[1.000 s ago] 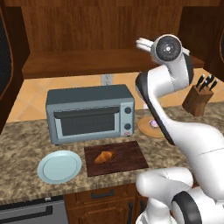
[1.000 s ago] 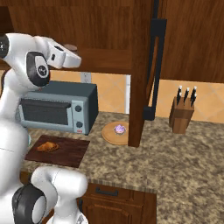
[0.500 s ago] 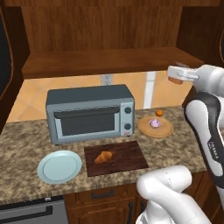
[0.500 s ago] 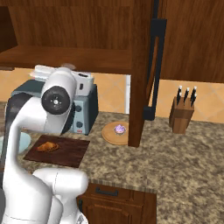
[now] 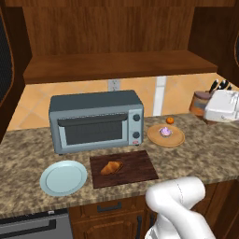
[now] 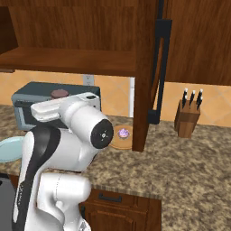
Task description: From the different types of pastries on the counter, select a croissant and place it on the cutting board. Then retrieve a jar of jam from the cabinet and place it alongside the croissant on the cutting board.
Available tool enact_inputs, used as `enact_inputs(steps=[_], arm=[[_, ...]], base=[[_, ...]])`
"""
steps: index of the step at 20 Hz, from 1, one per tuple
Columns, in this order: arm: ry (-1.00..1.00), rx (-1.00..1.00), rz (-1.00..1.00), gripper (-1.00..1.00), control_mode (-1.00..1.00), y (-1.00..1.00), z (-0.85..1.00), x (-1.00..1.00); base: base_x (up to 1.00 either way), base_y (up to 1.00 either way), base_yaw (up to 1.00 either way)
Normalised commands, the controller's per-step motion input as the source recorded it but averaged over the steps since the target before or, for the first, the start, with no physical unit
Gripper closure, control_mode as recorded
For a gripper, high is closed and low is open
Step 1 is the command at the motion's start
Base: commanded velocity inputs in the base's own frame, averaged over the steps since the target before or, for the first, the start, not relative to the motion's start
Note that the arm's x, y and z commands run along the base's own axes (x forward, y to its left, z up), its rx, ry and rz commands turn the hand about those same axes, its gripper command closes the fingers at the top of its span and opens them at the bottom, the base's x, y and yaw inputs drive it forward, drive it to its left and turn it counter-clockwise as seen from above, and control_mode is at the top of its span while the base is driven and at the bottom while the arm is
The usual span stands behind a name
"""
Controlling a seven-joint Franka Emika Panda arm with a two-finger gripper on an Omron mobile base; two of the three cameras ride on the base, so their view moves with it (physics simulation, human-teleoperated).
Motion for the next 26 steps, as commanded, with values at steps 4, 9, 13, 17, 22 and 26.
enact_inputs(steps=[4,9,13,17,22,26], arm=[[-0.06,-0.06,0.28,1.0,-1.0,0.16,-0.74,-0.19],[-0.03,0.01,0.16,1.0,-1.0,0.45,-1.0,-0.73],[-0.13,0.13,0.0,1.0,-1.0,0.54,-1.0,-0.64],[-0.16,0.16,0.0,1.0,-1.0,0.67,-1.0,-0.56],[-0.17,0.1,0.03,1.0,-1.0,0.24,-0.81,-0.13],[-0.09,0.03,0.03,1.0,-1.0,0.04,-0.3,-0.06]], base=[[0.0,0.0,0.0],[0.0,0.0,0.0],[0.0,0.0,0.0],[0.0,0.0,0.0],[0.0,0.0,0.0],[0.0,0.0,0.0]])
